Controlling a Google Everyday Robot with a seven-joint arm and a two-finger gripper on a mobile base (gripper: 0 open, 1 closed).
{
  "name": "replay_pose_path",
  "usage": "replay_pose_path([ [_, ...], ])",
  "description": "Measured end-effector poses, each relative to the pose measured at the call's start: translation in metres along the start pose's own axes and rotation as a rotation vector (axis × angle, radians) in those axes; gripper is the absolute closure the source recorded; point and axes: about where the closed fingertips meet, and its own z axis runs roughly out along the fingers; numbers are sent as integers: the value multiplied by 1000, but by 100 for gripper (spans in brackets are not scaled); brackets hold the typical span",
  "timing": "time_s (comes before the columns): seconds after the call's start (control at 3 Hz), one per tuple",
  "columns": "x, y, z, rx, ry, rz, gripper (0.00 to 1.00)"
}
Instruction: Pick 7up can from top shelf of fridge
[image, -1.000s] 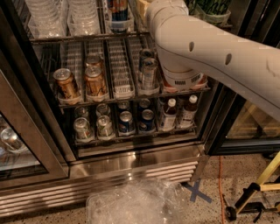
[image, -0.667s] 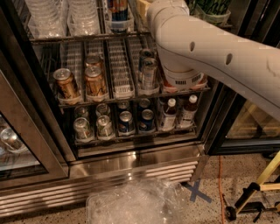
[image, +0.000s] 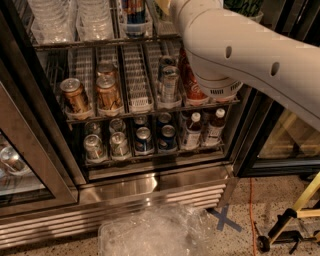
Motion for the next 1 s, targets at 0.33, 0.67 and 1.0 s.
replay_pose_path([
  [0.33, -30, 11, -17, -63, -59, -8, 100],
  [0.67, -45, 31, -40, -172, -81, -5, 100],
  [1.0, -56, 61, -63, -310, -67, 14, 100],
])
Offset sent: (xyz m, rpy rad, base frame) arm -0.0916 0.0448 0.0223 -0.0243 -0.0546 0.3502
